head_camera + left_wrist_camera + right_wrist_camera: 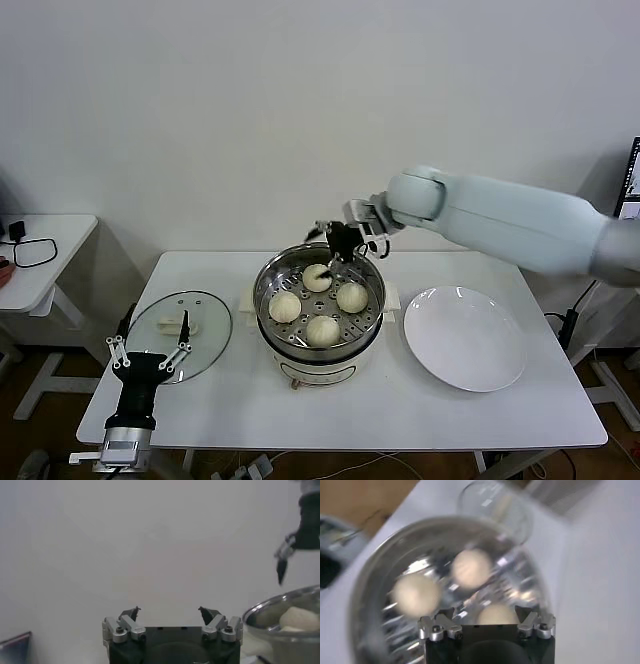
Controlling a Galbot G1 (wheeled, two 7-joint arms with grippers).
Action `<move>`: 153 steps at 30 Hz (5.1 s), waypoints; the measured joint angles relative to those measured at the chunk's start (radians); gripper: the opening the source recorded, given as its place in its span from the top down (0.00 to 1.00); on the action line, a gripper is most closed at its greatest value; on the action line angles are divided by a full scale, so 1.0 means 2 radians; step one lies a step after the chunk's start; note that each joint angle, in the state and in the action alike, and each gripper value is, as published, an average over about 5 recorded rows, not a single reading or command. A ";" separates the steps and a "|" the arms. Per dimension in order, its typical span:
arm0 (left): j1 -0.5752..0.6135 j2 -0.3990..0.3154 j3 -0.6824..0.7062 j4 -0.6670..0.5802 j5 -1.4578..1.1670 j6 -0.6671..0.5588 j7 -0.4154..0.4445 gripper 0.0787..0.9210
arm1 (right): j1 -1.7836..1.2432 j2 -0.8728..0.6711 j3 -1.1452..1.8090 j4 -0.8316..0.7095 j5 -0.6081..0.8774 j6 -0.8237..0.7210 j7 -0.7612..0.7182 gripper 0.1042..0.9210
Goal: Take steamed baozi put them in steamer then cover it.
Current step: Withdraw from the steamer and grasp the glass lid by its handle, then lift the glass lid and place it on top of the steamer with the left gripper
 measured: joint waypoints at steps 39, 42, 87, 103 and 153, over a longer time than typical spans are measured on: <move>-0.078 0.054 -0.008 0.208 0.457 -0.008 -0.056 0.12 | -0.827 0.030 0.852 0.118 -0.079 0.152 0.378 0.12; -0.088 0.058 -0.003 0.230 0.484 -0.005 -0.058 0.12 | -0.851 0.042 0.873 0.125 -0.087 0.152 0.378 0.12; -0.259 0.060 0.047 0.428 0.566 0.048 -0.069 0.12 | -0.893 0.095 0.906 0.094 -0.123 0.151 0.364 0.12; -0.289 0.059 0.053 0.455 0.568 0.050 -0.068 0.13 | -0.893 0.094 0.902 0.088 -0.128 0.150 0.363 0.12; -0.227 0.064 0.019 0.121 0.483 0.157 0.051 0.87 | -0.872 0.103 0.875 0.079 -0.144 0.135 0.371 0.12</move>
